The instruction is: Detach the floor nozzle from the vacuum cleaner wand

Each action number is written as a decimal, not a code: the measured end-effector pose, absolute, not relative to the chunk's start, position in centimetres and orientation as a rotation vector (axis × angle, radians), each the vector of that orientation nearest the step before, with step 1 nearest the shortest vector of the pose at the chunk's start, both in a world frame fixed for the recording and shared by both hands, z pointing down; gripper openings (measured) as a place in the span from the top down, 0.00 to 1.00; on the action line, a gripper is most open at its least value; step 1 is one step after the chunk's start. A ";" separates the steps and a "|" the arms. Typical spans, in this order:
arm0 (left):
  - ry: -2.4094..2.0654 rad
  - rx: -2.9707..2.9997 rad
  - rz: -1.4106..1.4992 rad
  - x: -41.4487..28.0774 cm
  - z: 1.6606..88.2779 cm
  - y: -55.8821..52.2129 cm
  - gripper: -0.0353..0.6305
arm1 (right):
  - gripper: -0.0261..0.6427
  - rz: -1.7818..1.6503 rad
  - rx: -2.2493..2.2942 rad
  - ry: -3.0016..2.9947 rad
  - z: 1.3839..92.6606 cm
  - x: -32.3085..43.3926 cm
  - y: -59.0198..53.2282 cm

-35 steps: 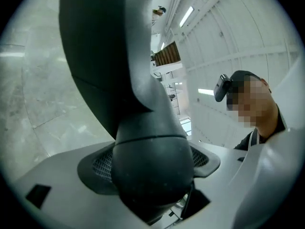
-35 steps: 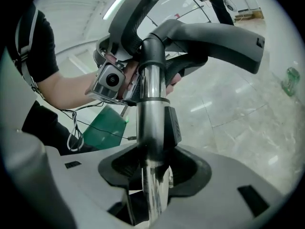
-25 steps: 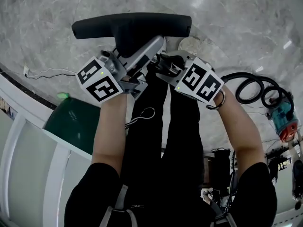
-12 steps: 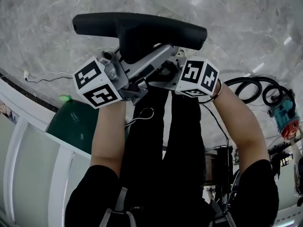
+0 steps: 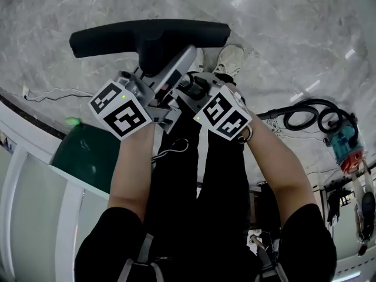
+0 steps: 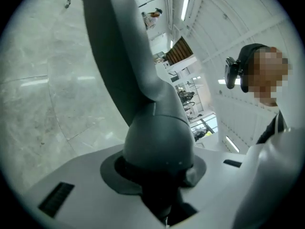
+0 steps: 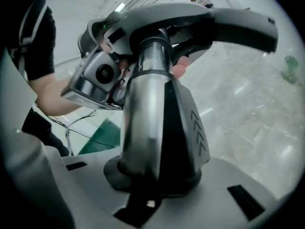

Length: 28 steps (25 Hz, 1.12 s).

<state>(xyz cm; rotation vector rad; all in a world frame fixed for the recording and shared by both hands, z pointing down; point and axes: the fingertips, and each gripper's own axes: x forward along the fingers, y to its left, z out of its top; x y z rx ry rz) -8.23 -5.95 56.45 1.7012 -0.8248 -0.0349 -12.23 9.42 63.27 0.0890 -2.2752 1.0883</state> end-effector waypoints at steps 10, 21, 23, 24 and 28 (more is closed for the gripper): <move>-0.470 1.801 -0.319 -5.4 51.3 -6.2 0.83 | 0.82 1.937 -1.161 -2.131 51.5 -9.6 12.2; -0.897 1.787 -0.081 -6.1 54.8 -8.4 0.85 | 0.82 1.065 0.248 -2.266 62.3 -10.1 7.4; -0.854 1.859 -0.083 -5.5 53.9 -8.5 0.85 | 0.82 1.035 0.301 -2.283 62.4 -10.1 6.9; -0.827 1.887 -0.087 -5.2 53.4 -8.4 0.85 | 0.83 1.078 0.223 -2.314 61.9 -10.1 7.3; -0.734 1.916 -0.102 -4.1 52.3 -8.0 0.85 | 0.83 1.350 -0.290 -2.406 58.7 -10.0 9.5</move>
